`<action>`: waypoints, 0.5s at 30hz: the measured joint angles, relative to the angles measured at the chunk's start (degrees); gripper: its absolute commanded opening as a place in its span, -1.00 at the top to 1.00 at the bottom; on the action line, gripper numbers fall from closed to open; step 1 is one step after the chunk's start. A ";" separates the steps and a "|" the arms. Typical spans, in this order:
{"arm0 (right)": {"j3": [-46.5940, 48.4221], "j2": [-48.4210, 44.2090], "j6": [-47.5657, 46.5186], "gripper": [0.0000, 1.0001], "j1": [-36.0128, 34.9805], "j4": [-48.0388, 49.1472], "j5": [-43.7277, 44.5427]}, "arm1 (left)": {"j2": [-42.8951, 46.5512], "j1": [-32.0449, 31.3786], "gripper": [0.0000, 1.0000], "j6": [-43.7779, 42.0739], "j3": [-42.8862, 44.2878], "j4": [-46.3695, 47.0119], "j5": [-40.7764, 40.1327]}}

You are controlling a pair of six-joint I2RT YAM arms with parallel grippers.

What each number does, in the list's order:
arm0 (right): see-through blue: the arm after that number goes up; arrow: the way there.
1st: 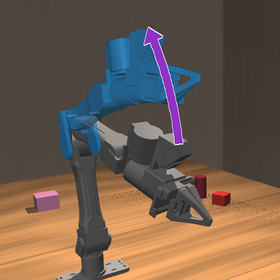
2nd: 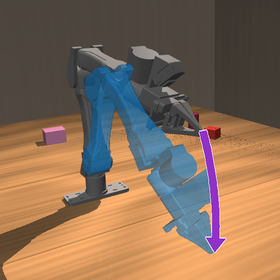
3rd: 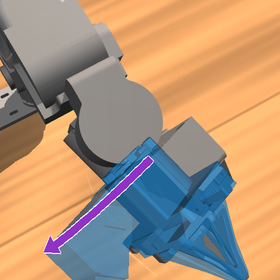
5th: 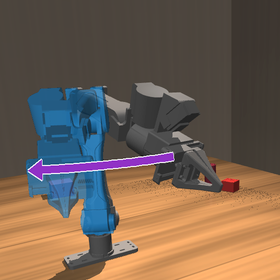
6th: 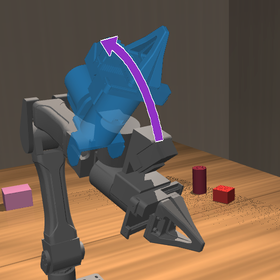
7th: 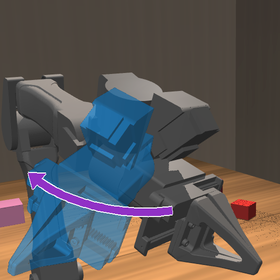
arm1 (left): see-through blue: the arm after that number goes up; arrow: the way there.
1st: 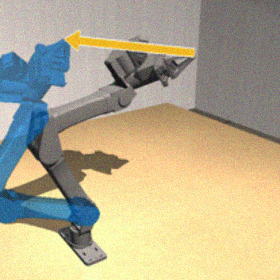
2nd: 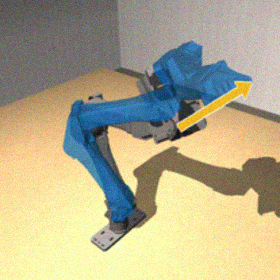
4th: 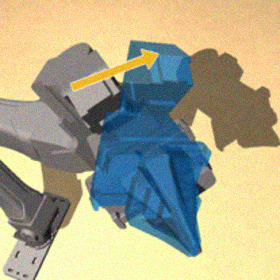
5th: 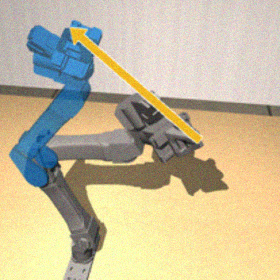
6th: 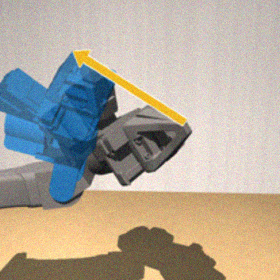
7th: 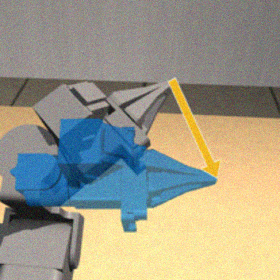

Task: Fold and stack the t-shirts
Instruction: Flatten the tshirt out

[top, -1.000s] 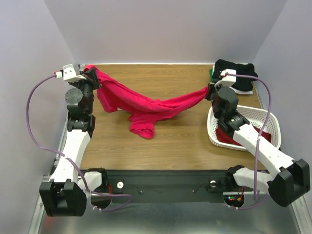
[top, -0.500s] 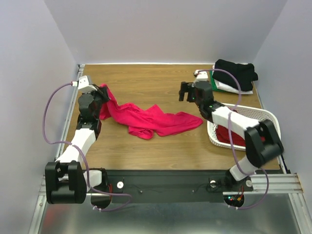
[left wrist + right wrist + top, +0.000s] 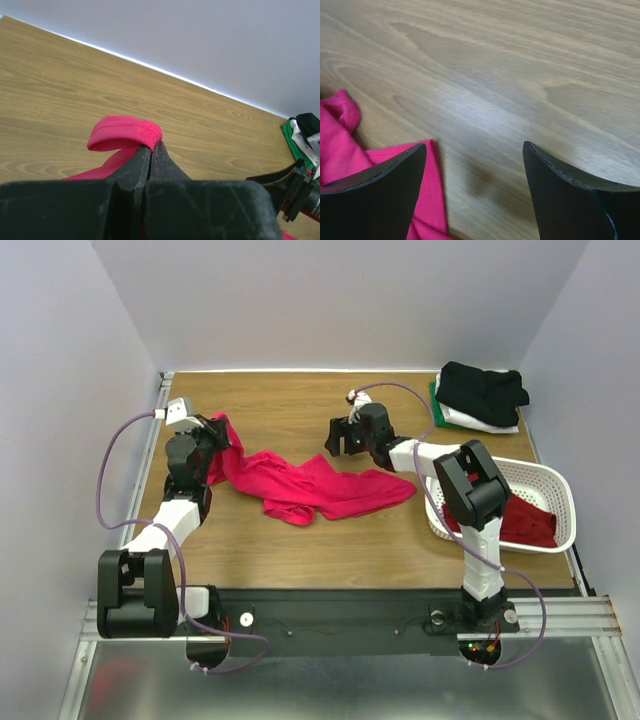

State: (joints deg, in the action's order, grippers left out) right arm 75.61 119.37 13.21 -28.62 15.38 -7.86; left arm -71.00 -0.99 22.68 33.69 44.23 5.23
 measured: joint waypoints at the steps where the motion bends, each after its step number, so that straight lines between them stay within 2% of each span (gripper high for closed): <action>1: 0.26 0.26 -0.13 -0.62 -0.50 -0.02 -0.24 | -0.24 0.00 1.00 0.02 0.00 0.15 0.17; 15: 2.62 3.72 -2.03 -0.48 -5.11 -0.85 -1.01 | -1.36 0.00 1.00 0.17 0.00 0.59 1.81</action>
State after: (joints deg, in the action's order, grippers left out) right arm 78.24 123.09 11.18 -33.74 14.52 -8.86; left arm -72.36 -0.99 22.85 33.69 44.82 7.05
